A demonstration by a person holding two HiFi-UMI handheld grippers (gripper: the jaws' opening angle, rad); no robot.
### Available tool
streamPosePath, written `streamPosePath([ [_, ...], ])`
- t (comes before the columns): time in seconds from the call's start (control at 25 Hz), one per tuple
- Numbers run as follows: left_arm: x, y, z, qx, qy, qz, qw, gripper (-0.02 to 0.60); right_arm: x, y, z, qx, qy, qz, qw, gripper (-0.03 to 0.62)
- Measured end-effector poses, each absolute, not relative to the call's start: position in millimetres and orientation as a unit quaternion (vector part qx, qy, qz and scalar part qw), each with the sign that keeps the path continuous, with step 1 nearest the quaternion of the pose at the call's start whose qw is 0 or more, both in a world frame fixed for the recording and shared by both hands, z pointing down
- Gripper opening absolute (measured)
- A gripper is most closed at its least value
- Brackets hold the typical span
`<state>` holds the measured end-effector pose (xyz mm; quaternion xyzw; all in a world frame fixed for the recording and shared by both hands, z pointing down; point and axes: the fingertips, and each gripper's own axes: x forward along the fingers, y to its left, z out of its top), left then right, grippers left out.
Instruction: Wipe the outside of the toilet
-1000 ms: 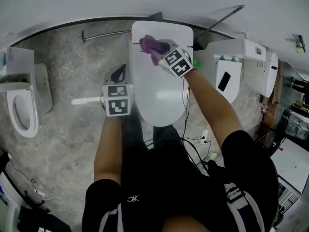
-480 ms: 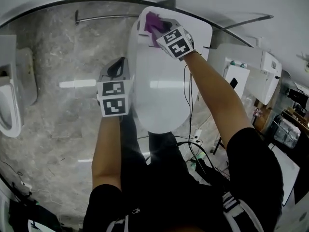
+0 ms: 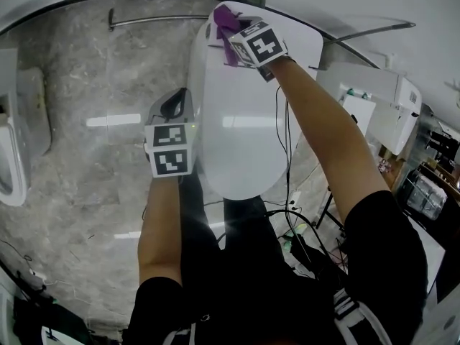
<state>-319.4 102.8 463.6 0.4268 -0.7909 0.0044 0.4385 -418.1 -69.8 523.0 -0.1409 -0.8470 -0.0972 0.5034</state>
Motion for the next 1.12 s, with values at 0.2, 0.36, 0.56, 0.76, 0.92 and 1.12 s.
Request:
streamPosePath([
  [0.2,-315,102,462,0.425,-0.796,0.012,0.432,0.009,-417,-73,523,-0.13,-0.843,-0.096,0.513,0.086],
  [0.36,-308,100,464,0.421,-0.797,0.019,0.433,0.008,-413,-79,523,-0.121,-0.845,-0.094,0.513,0.086],
  [0.56,-292,87,468,0.424,-0.793,0.02,0.437,0.009,-403,-93,524,-0.101,-0.851,-0.087,0.507,0.085],
  [0.76,-279,69,474,0.428,-0.791,0.023,0.436,0.008,-394,-114,526,-0.09,-0.848,-0.083,0.516,0.086],
  [0.92,-270,59,480,0.425,-0.791,0.011,0.44,0.008,-387,-127,527,-0.087,-0.846,-0.084,0.52,0.086],
  [1.12,-259,43,483,0.431,-0.787,0.012,0.441,0.008,-377,-143,527,-0.101,-0.839,-0.113,0.523,0.086],
])
